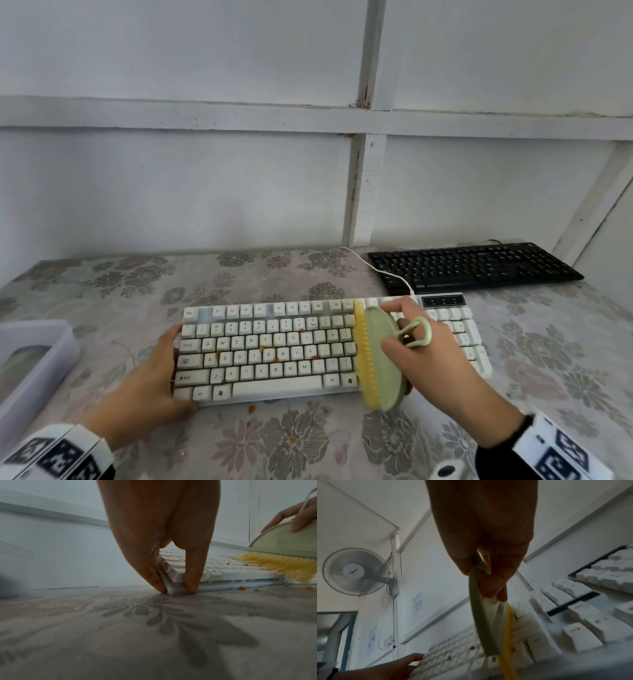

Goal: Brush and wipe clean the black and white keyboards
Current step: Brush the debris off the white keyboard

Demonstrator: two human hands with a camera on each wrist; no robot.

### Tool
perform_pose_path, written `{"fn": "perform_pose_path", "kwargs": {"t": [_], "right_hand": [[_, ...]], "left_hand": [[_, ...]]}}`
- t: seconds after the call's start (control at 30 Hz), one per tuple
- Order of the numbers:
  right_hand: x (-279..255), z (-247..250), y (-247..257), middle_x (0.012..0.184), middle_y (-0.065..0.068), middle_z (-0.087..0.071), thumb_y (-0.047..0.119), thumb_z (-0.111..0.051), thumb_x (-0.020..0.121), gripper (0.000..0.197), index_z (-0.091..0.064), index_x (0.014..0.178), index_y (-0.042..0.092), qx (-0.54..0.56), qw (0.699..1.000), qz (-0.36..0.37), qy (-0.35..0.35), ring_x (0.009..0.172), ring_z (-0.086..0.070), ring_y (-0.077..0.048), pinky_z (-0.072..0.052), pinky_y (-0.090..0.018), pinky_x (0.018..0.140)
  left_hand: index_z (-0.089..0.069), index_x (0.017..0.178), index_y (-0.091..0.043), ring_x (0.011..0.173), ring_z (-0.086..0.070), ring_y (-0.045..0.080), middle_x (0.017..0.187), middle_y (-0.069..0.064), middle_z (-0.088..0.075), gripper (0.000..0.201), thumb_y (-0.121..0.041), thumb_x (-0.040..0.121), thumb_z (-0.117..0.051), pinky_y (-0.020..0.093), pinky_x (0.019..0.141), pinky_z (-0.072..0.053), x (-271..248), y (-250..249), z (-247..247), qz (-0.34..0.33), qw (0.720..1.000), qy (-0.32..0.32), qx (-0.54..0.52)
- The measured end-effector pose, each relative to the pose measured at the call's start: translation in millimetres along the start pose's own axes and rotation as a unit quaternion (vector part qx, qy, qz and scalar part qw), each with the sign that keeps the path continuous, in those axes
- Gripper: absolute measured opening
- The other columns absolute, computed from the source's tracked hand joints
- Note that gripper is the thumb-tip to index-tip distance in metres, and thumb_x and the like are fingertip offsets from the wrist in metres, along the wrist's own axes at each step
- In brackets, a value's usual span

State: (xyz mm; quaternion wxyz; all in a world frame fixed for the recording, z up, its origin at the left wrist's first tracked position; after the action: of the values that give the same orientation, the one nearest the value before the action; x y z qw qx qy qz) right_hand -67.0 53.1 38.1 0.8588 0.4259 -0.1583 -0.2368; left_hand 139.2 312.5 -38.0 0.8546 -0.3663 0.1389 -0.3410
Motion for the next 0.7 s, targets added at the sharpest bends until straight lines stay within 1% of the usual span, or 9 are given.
{"fn": "perform_pose_path", "kwargs": {"t": [0.1, 0.17, 0.23, 0.3, 0.37, 0.43, 0.53, 0.57, 0.7], "right_hand": [[-12.6, -5.2, -4.4, 0.077, -0.013, -0.062, 0.009, -0.052, 0.086, 0.025, -0.053, 0.099, 0.030, -0.007, 0.999, -0.021, 0.045, 0.048, -0.041, -0.008, -0.035, -0.017, 0.040], [-16.7, -2.1, -2.2, 0.073, -0.009, -0.060, 0.008, -0.052, 0.085, 0.025, -0.055, 0.096, 0.031, 0.010, 0.997, -0.035, 0.063, 0.048, -0.044, -0.008, -0.038, -0.020, 0.041], [-13.5, 9.1, 3.6, 0.071, -0.006, -0.060, 0.007, -0.052, 0.085, 0.027, -0.058, 0.096, 0.030, 0.019, 0.999, -0.028, 0.040, 0.047, -0.048, -0.009, -0.040, -0.024, 0.040], [-4.6, 22.7, 11.3, 0.076, -0.005, -0.062, 0.004, -0.052, 0.086, 0.028, -0.058, 0.101, 0.027, 0.027, 1.000, -0.010, -0.012, 0.044, -0.049, -0.003, -0.040, -0.020, 0.039], [6.0, 27.9, 18.1, 0.082, -0.004, -0.065, 0.003, -0.051, 0.086, 0.031, -0.057, 0.104, 0.027, 0.052, 0.997, 0.010, -0.049, 0.046, -0.055, -0.003, -0.043, -0.021, 0.039], [13.4, 22.5, 21.1, 0.083, 0.000, -0.066, 0.004, -0.051, 0.088, 0.031, -0.055, 0.107, 0.027, 0.048, 0.997, 0.021, -0.054, 0.050, -0.059, -0.007, -0.046, -0.021, 0.041], [9.8, 6.6, 13.2, 0.081, -0.006, -0.066, 0.005, -0.050, 0.088, 0.029, -0.053, 0.106, 0.027, 0.014, 0.999, 0.026, -0.029, 0.051, -0.054, -0.013, -0.043, -0.022, 0.041], [5.2, 1.8, 9.3, 0.077, -0.008, -0.065, 0.006, -0.051, 0.088, 0.028, -0.053, 0.104, 0.028, 0.008, 0.999, 0.030, -0.017, 0.050, -0.052, -0.012, -0.043, -0.022, 0.040], [-13.7, -5.3, -2.6, 0.060, 0.000, -0.051, 0.006, -0.053, 0.085, 0.030, -0.054, 0.093, 0.035, -0.012, 0.999, 0.012, 0.033, 0.047, -0.038, -0.007, -0.032, -0.023, 0.043]], "left_hand": [[-0.007, 0.098, -0.082, 0.101, -0.061, 0.006, 0.116, -0.016, -0.052, 0.101, -0.029, 0.052, -0.079, 0.032, 0.091, -0.050, 0.1, -1.6, -0.2, 0.001, 1.000, 0.004, 0.006], [-0.005, 0.096, -0.082, 0.100, -0.061, 0.007, 0.117, -0.015, -0.053, 0.102, -0.027, 0.054, -0.079, 0.030, 0.091, -0.050, -0.4, -2.4, -0.3, 0.002, 1.000, 0.006, 0.013], [-0.005, 0.097, -0.082, 0.101, -0.060, 0.007, 0.117, -0.016, -0.052, 0.098, -0.039, 0.048, -0.077, 0.029, 0.092, -0.049, -0.5, -5.3, -0.6, -0.001, 1.000, 0.008, 0.012], [-0.005, 0.099, -0.080, 0.102, -0.059, 0.005, 0.116, -0.019, -0.050, 0.094, -0.047, 0.043, -0.072, 0.029, 0.093, -0.049, -1.0, -6.6, -0.3, -0.001, 1.000, 0.007, 0.009], [-0.005, 0.099, -0.080, 0.099, -0.060, 0.004, 0.114, -0.019, -0.052, 0.094, -0.045, 0.043, -0.072, 0.029, 0.091, -0.050, -1.4, -5.4, 0.2, 0.001, 1.000, 0.005, 0.011], [-0.004, 0.100, -0.080, 0.095, -0.063, 0.005, 0.112, -0.016, -0.055, 0.099, -0.037, 0.047, -0.075, 0.031, 0.089, -0.051, -1.4, -2.4, 0.5, 0.004, 1.000, 0.005, 0.017], [-0.005, 0.102, -0.079, 0.095, -0.064, 0.006, 0.112, -0.015, -0.057, 0.101, -0.031, 0.052, -0.077, 0.033, 0.088, -0.052, -0.9, 2.0, -0.1, 0.009, 1.000, 0.006, 0.023], [-0.005, 0.103, -0.079, 0.095, -0.064, 0.006, 0.112, -0.014, -0.057, 0.101, -0.031, 0.052, -0.077, 0.033, 0.088, -0.052, -0.3, 3.1, 0.0, 0.008, 1.000, 0.005, 0.022], [-0.007, 0.102, -0.079, 0.102, -0.061, 0.006, 0.115, -0.016, -0.054, 0.095, -0.041, 0.045, -0.073, 0.034, 0.093, -0.050, 0.8, 1.1, -1.6, 0.002, 1.000, 0.005, 0.001]]}}
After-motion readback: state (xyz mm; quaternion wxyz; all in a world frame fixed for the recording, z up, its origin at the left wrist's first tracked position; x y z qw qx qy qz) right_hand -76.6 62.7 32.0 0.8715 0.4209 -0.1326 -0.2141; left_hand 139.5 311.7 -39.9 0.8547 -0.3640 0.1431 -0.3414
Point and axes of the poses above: each hand's wrist, its own x-axis towards the middle knuckle, its own z-axis out of the back of the hand, y = z × x, the point moved 7 cm from there along x, towards the middle knuckle
